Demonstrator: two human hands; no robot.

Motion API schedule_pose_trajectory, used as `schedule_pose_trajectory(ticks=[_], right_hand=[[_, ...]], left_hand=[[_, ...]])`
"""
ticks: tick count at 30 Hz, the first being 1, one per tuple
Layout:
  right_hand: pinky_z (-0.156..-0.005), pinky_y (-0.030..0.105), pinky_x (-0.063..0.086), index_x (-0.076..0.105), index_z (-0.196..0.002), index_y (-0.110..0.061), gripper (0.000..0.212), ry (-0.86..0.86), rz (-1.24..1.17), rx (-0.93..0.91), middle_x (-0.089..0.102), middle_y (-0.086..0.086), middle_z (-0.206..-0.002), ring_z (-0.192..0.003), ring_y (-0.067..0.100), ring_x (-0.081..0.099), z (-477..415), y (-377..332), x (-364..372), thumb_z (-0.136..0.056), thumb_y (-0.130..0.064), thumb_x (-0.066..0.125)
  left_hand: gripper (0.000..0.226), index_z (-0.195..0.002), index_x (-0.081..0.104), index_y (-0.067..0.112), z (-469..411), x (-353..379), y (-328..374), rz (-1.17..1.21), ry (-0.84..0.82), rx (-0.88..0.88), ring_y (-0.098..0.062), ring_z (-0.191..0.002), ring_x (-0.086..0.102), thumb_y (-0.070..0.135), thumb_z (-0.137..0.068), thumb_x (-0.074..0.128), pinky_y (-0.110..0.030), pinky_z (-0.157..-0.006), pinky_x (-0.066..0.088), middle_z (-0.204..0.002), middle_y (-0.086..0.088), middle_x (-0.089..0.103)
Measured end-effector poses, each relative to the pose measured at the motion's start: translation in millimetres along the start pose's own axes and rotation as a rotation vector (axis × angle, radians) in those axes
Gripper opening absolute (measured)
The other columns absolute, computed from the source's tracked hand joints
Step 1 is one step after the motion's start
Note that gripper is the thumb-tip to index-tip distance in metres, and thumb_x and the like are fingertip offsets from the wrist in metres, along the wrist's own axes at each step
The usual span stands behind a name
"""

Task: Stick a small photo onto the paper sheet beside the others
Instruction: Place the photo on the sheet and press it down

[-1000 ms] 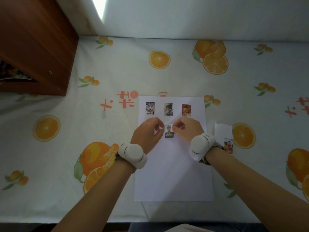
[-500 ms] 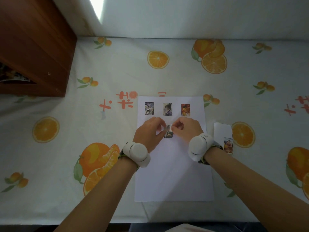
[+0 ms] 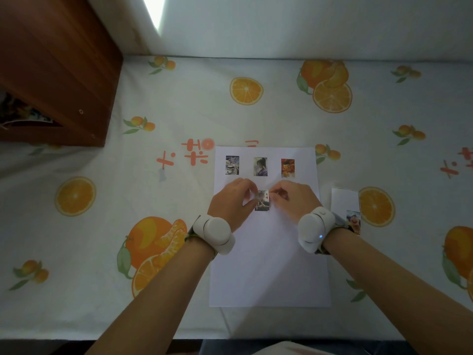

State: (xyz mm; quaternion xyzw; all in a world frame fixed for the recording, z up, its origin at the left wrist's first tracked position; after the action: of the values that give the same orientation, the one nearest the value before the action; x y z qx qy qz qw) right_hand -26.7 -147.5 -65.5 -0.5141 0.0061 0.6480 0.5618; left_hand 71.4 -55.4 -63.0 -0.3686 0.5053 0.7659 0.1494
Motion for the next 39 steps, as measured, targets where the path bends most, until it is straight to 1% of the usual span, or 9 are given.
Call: schedule_pose_trajectory(ticks=[3,7,13,17,22,28,30,35,39], right_hand=[[-0.089,0.033,0.046,0.058,-0.104,-0.008,0.022,0.001,0.025,0.015,0.066,0.013,-0.108,-0.096,0.025,0.059,-0.5,-0.2,-2.2,-0.089,-0.020,0.049],[-0.088,0.033,0.047,0.057,-0.104,-0.007,0.022,0.040,0.024,0.039,0.066,0.014,-0.106,-0.096,0.027,0.060,-0.6,3.4,-9.4,-0.088,-0.020,0.049],[-0.081,0.030,0.046,0.058,-0.099,-0.006,0.016,0.039,0.024,-0.086,0.065,0.014,-0.102,-0.084,0.021,0.055,-1.4,-11.7,-3.4,-0.087,-0.015,0.052],[-0.088,0.038,0.050,0.058,-0.099,-0.009,0.016,0.040,0.066,-0.123,0.064,0.014,-0.106,-0.090,0.025,0.058,-4.2,-17.4,1.5,-0.086,-0.017,0.052],[-0.082,0.036,0.048,0.059,-0.099,-0.011,0.017,0.072,0.128,-0.128,0.062,0.011,-0.108,-0.090,0.027,0.058,-4.8,-16.7,1.3,-0.088,-0.020,0.050],[-0.082,0.038,0.053,0.059,-0.096,-0.009,0.015,0.114,0.141,-0.130,0.064,0.011,-0.105,-0.085,0.026,0.058,-0.1,-7.6,-5.3,-0.088,-0.018,0.050],[-0.078,0.034,0.051,0.059,-0.096,-0.008,0.015,0.110,0.143,-0.123,0.064,0.011,-0.105,-0.081,0.023,0.055,0.6,-3.1,-8.0,-0.088,-0.017,0.050],[-0.079,0.033,0.049,0.060,-0.095,-0.008,0.014,0.093,0.089,-0.123,0.065,0.011,-0.102,-0.079,0.018,0.053,3.9,-2.0,-9.6,-0.086,-0.017,0.053],[-0.075,0.028,0.044,0.060,-0.098,-0.011,0.016,0.059,0.095,-0.161,0.064,0.010,-0.105,-0.078,0.015,0.049,2.3,-10.4,2.1,-0.087,-0.019,0.052]], left_hand=[[0.014,-0.098,0.054,0.014,0.2,0.9,-0.5,-0.007,-0.006,0.003,-0.015,-0.075,0.043,0.019,-0.085,0.053,-0.025,-0.065,0.036,-0.086,0.003,0.050],[0.013,-0.097,0.054,0.013,0.4,2.3,-1.6,-0.002,-0.001,0.001,-0.015,-0.076,0.045,0.019,-0.085,0.052,-0.026,-0.066,0.038,-0.090,-0.001,0.055],[0.014,-0.095,0.056,0.010,-2.5,1.5,1.3,-0.045,0.017,-0.015,-0.015,-0.075,0.046,0.019,-0.088,0.047,-0.027,-0.066,0.040,-0.096,-0.007,0.062],[0.015,-0.093,0.059,0.009,-7.4,2.4,6.0,-0.073,0.030,-0.018,-0.020,-0.079,0.053,0.019,-0.088,0.048,-0.030,-0.068,0.044,-0.095,-0.009,0.064],[0.015,-0.092,0.060,0.010,-8.7,3.9,6.7,-0.102,0.040,-0.006,-0.024,-0.083,0.058,0.020,-0.088,0.050,-0.035,-0.072,0.051,-0.096,-0.009,0.066],[0.016,-0.092,0.060,0.010,-5.6,-0.8,1.9,-0.113,0.049,-0.025,-0.023,-0.084,0.058,0.021,-0.088,0.048,-0.034,-0.070,0.047,-0.096,-0.008,0.065],[0.017,-0.092,0.060,0.010,-3.7,-3.3,-1.1,-0.126,0.047,-0.027,-0.023,-0.083,0.057,0.020,-0.088,0.047,-0.031,-0.068,0.044,-0.095,-0.007,0.065],[0.013,-0.090,0.059,0.010,0.9,-5.2,-1.6,-0.117,0.032,-0.001,-0.018,-0.073,0.050,0.018,-0.086,0.050,-0.027,-0.065,0.042,-0.091,-0.008,0.065],[0.014,-0.090,0.059,0.010,-3.1,-1.8,7.9,-0.084,0.042,0.018,-0.015,-0.073,0.045,0.020,-0.086,0.051,-0.026,-0.065,0.037,-0.090,-0.007,0.064]])
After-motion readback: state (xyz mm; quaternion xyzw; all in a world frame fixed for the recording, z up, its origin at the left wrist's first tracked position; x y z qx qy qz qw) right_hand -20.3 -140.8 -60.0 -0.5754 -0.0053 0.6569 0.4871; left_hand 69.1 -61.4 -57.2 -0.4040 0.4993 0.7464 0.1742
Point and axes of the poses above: each hand's wrist, its own z-axis away from the middle knuckle, its own x-axis out of the palm, y = z × x, the point moved 5 cm from there along -z, towards the middle knuckle
